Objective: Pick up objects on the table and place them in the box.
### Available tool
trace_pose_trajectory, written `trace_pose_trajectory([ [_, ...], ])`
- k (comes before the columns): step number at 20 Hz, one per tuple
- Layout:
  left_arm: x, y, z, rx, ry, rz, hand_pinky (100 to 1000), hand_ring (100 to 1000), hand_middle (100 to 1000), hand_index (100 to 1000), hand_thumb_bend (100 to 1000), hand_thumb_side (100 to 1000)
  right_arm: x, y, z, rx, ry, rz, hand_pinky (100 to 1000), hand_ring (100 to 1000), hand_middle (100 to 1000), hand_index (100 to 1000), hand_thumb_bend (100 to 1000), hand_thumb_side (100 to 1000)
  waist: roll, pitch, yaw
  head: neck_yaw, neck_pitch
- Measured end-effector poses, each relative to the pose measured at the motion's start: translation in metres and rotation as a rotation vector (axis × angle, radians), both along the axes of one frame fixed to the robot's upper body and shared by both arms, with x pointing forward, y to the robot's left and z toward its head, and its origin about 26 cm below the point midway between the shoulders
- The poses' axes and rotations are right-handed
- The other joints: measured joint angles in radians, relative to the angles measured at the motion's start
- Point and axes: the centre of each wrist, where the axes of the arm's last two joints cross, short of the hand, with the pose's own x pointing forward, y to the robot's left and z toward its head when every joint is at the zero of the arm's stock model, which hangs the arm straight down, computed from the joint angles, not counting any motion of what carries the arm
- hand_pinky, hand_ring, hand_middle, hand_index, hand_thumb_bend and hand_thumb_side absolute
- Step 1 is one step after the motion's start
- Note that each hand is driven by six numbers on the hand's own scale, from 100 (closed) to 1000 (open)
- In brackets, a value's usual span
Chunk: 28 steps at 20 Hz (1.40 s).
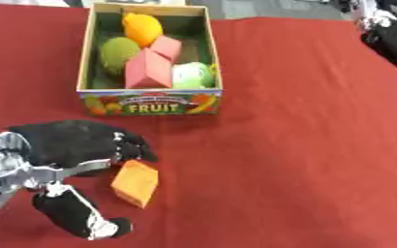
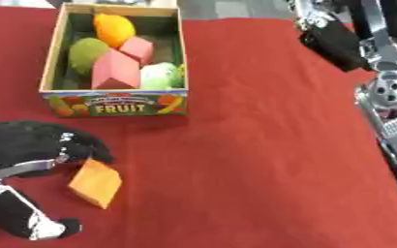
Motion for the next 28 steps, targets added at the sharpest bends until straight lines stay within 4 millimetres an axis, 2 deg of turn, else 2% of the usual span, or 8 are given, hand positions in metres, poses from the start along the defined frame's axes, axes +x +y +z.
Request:
trace_pose_trajectory([
  [10, 0.014, -0.004, -0.011, 0.033, -0.024, 0.065, 884, 920, 872, 932, 306, 253, 0.0, 0.001, -0.002, 0.002, 0.01, 0.004, 842, 825, 722, 857, 100, 708, 0.0, 0.0, -0.003, 0.0, -0.004],
  [18, 0.027, -0.002, -0.025, 0.06, 0.016, 0.082, 863, 883, 838, 907, 282, 145, 0.001, 0.002, -0.003, 0.007, 0.011, 0.006, 842, 825, 721, 856, 100, 713, 0.0, 0.002, -0.004, 0.002, -0.004],
  [24, 0.033, -0.004, -0.031, 0.048, 0.028, 0.085, 836, 835, 776, 866, 260, 161, 0.001, 0.003, -0.004, 0.013, 0.015, 0.008, 842, 825, 721, 856, 100, 717, 0.0, 0.003, -0.004, 0.002, -0.004],
  [28, 0.034, -0.005, -0.032, 0.005, 0.011, 0.091, 806, 777, 683, 800, 214, 210, 0.001, 0.003, -0.004, 0.013, 0.017, 0.008, 842, 825, 720, 857, 100, 718, 0.0, 0.003, -0.004, 0.002, -0.004],
])
